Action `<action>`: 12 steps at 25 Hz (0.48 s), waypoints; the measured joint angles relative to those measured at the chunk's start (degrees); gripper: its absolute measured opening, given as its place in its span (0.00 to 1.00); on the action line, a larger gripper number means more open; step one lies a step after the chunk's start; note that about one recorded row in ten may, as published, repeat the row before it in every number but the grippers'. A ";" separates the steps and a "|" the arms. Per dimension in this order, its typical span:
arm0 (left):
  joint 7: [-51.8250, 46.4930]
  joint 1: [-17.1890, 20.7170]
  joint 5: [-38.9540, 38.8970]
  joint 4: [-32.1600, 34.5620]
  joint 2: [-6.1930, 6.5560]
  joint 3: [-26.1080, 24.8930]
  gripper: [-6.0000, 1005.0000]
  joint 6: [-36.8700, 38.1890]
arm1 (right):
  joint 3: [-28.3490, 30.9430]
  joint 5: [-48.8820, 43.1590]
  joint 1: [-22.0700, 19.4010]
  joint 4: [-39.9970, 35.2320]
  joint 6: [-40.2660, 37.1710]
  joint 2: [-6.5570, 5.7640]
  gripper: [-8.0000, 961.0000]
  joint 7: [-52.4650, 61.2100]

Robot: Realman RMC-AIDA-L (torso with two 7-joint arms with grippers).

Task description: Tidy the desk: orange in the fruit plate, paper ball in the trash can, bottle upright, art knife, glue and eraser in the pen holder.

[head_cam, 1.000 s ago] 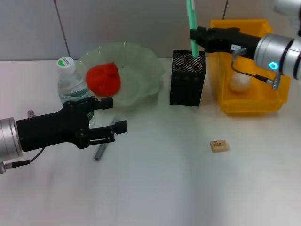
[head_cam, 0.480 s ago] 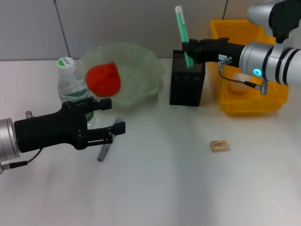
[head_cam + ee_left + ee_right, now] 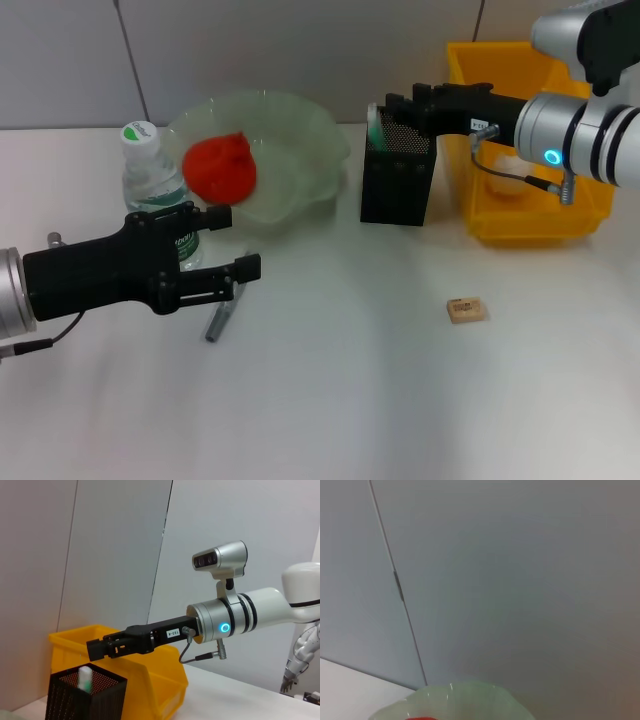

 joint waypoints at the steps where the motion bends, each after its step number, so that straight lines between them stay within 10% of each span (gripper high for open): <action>1: 0.00 0.00 0.00 0.00 0.00 0.00 0.75 0.00 | 0.00 0.00 0.00 0.00 0.00 0.00 0.34 0.00; 8: -0.21 0.00 0.00 0.00 0.06 -0.67 0.75 0.32 | 0.35 0.64 -0.78 -1.54 -0.71 0.02 0.69 0.45; 12: -0.23 0.02 0.00 0.00 0.10 -0.68 0.75 0.36 | 0.37 2.89 -1.32 -2.09 -2.29 0.05 0.73 0.64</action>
